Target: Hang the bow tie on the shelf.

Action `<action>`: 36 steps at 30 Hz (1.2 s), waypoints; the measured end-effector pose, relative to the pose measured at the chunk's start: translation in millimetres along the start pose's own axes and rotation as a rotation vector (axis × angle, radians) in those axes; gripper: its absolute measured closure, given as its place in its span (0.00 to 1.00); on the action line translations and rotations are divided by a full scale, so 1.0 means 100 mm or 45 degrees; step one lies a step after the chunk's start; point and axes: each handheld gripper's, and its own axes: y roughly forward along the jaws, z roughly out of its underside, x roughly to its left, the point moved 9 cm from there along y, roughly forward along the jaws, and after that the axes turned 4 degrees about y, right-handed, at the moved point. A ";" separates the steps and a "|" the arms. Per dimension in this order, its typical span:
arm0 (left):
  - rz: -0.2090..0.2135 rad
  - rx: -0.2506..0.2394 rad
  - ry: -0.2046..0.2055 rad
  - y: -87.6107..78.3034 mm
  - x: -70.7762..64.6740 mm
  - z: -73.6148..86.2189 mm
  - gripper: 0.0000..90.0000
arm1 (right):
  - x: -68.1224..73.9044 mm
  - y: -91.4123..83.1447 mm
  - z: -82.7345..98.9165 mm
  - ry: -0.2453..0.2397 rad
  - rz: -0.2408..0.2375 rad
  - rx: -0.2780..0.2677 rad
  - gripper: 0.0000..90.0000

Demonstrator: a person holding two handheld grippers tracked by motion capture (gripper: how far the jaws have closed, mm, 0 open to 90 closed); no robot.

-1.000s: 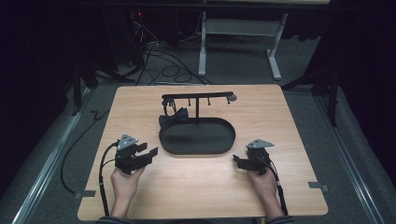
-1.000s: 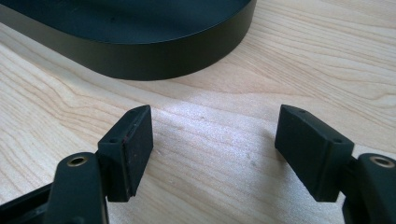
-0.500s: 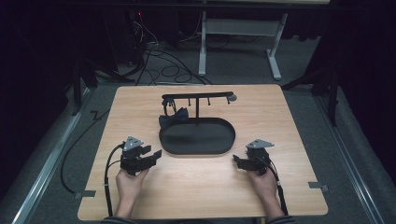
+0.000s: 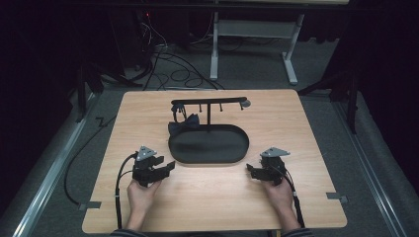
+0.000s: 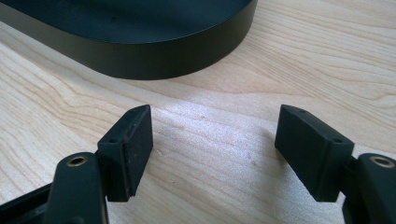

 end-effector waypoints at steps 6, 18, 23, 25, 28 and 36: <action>0.000 0.010 -0.004 0.06 -0.01 0.03 0.51 | 0.00 0.00 0.00 -0.003 0.001 -0.001 0.32; -0.028 0.049 0.053 0.23 -0.06 0.10 0.50 | 0.00 0.00 0.00 -0.005 0.001 -0.002 0.32; -0.045 0.074 0.059 0.29 -0.06 0.17 0.49 | 0.00 0.00 0.00 -0.005 0.001 -0.002 0.32; -0.050 0.078 0.064 0.30 -0.05 0.18 0.49 | 0.00 0.00 0.00 -0.004 0.002 -0.002 0.32; -0.062 0.079 0.070 0.32 -0.05 0.19 0.49 | 0.00 0.00 0.00 -0.005 0.001 -0.002 0.32; -0.072 0.087 0.081 0.37 -0.06 0.22 0.49 | 0.00 0.00 0.00 -0.001 0.002 -0.001 0.32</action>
